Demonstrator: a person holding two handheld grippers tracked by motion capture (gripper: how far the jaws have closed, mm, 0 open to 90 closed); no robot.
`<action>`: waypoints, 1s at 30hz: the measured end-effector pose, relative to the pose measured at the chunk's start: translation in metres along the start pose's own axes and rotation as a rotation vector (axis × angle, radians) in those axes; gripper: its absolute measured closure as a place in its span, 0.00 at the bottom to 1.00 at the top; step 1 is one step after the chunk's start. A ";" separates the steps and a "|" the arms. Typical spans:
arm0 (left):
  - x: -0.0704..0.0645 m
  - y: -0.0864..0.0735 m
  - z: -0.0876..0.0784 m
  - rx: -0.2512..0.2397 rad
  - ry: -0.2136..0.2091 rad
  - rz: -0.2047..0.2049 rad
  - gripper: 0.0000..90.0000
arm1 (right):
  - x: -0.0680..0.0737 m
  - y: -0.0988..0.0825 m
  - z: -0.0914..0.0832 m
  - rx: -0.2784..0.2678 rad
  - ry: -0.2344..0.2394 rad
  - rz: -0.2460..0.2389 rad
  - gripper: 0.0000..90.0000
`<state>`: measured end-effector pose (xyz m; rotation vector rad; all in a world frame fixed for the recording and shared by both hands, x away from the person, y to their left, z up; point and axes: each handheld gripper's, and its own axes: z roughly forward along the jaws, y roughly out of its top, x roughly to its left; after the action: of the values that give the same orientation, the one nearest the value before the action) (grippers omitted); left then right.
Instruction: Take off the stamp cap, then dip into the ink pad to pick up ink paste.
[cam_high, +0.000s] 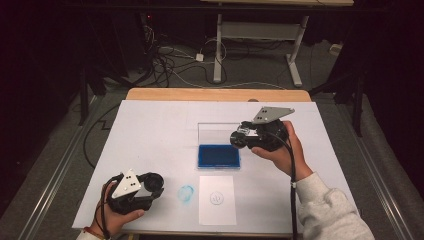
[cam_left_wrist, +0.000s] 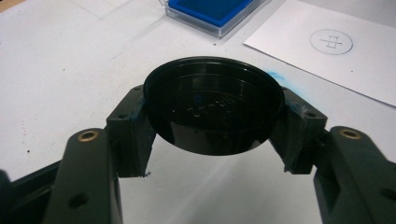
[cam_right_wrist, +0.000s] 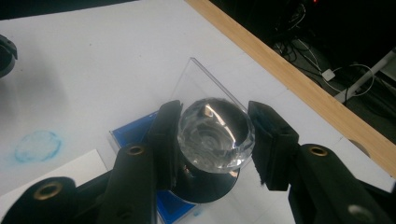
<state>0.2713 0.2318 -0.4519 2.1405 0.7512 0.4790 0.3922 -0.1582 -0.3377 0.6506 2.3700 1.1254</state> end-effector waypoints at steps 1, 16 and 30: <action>0.000 0.000 0.000 0.002 0.001 0.002 0.41 | 0.000 0.002 0.001 0.006 -0.002 -0.003 0.64; -0.001 0.001 0.000 0.004 0.002 0.006 0.41 | 0.013 0.014 0.043 0.084 0.048 -0.036 0.64; -0.002 0.001 0.000 0.005 -0.010 0.015 0.41 | 0.033 0.009 0.103 0.172 0.102 -0.043 0.64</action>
<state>0.2699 0.2302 -0.4512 2.1526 0.7320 0.4747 0.4260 -0.0725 -0.3957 0.6088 2.5764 0.9648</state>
